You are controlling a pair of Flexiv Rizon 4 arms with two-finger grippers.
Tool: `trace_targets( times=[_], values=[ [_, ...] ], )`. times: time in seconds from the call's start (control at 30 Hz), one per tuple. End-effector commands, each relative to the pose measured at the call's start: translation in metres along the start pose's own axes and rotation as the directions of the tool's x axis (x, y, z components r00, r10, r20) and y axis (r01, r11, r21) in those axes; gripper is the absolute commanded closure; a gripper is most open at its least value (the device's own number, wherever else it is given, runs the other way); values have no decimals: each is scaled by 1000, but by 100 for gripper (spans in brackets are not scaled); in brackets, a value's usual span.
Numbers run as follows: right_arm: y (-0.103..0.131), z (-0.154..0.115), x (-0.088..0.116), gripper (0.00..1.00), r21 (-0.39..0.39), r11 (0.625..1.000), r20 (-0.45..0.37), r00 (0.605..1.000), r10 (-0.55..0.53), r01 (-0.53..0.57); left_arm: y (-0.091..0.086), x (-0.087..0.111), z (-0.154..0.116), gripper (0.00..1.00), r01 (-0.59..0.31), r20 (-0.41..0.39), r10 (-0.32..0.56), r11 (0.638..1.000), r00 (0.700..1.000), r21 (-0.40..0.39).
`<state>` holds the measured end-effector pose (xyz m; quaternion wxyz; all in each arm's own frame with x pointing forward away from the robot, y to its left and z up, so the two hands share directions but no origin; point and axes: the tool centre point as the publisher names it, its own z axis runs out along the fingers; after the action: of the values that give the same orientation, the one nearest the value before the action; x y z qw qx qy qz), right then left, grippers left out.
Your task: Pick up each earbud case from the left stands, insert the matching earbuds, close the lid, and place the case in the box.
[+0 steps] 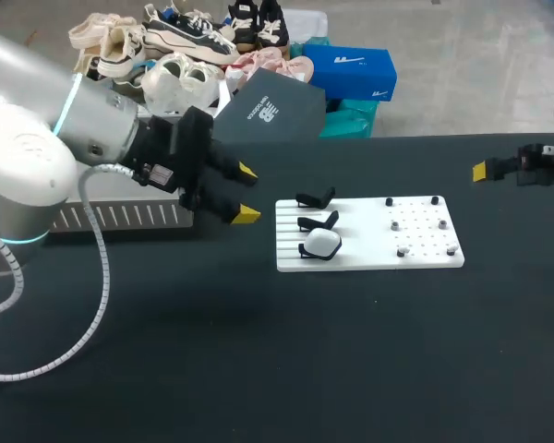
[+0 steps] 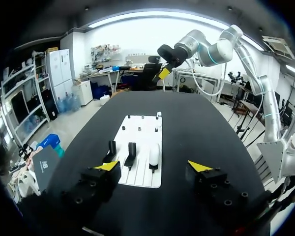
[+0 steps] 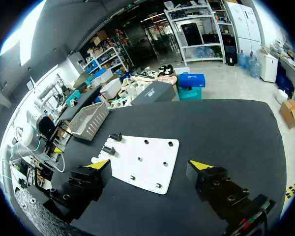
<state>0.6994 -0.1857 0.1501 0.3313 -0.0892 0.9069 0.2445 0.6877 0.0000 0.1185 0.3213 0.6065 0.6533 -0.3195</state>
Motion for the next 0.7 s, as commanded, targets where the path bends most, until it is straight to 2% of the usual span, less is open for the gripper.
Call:
trace_targets(
  times=[0.03,0.1,0.17,0.3,0.47,0.63,0.7],
  values=[
    [0,0,0,0,-1,1000,-1,1000,0,0,5,8,17,20,1,22,-1,1000,1000,3],
    [0,0,0,0,-1,1000,-1,1000,0,0,3,12,23,19,5,31,-5,1000,1000,0],
    [0,0,0,0,-1,1000,-1,1000,0,0,2,15,28,12,15,36,-15,1000,999,-6],
    [0,0,0,0,-1,1000,-1,1000,0,0,0,23,38,9,38,53,-37,999,998,-23],
    [0,0,0,0,-1,1000,-1,1000,0,0,-4,26,51,15,36,76,-33,998,997,-43],
    [0,0,0,0,-1,1000,-1,1000,0,0,-5,25,60,20,26,92,-23,999,995,-29],
    [0,0,0,0,-1,1000,-1,1000,0,0,-5,25,63,25,19,99,-18,1000,995,-17]
  ],
)
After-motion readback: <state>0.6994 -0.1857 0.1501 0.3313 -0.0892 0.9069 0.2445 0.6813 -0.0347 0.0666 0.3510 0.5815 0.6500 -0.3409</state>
